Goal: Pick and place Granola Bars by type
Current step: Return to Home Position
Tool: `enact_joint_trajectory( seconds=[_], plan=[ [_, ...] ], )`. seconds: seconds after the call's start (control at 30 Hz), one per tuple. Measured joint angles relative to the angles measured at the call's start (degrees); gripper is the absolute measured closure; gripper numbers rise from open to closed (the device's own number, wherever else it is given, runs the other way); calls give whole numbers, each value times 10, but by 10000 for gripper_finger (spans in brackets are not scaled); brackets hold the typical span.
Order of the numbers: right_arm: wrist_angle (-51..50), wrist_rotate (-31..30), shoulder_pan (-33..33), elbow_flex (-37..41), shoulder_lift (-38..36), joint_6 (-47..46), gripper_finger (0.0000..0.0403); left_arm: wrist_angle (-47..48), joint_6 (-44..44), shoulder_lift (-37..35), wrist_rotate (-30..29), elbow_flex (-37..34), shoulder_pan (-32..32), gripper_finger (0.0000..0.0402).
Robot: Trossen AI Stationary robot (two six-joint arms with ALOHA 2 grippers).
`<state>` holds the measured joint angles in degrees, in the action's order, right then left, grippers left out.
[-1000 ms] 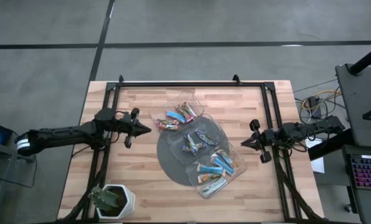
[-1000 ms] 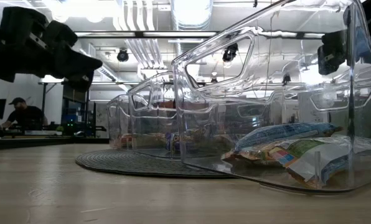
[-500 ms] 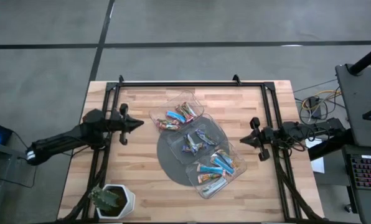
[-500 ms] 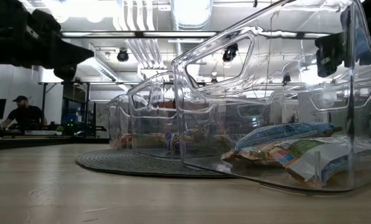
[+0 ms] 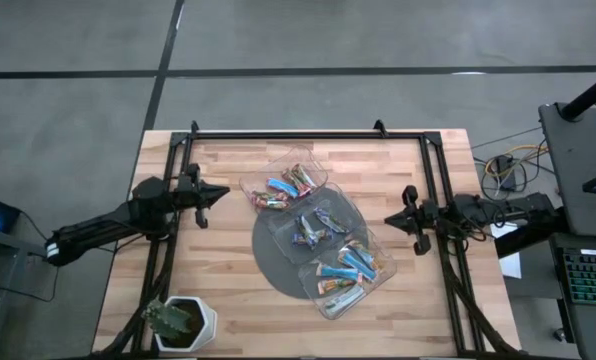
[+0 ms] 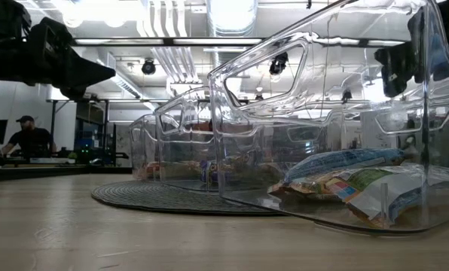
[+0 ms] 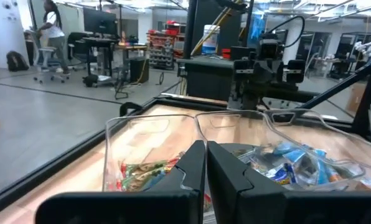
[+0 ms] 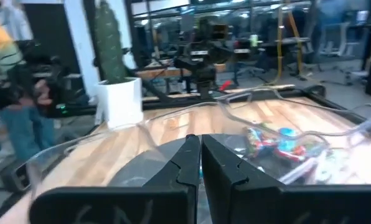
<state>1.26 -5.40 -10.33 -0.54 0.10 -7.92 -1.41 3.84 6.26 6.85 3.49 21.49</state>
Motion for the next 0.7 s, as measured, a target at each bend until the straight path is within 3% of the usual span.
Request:
enact_joint_trajectory(
  seconds=[0.3, 0.5, 0.7],
  plan=[
    [0, 3, 99, 0, 0, 62, 395, -1, -1, 0, 4, 0, 0, 402],
    [2, 125, 170, 0, 6, 27, 395, -3, 25, 0, 63, 0, 0, 402],
    [3, 132, 176, 0, 14, 69, 395, -3, 35, 0, 73, -1, -5, 402]
  ],
)
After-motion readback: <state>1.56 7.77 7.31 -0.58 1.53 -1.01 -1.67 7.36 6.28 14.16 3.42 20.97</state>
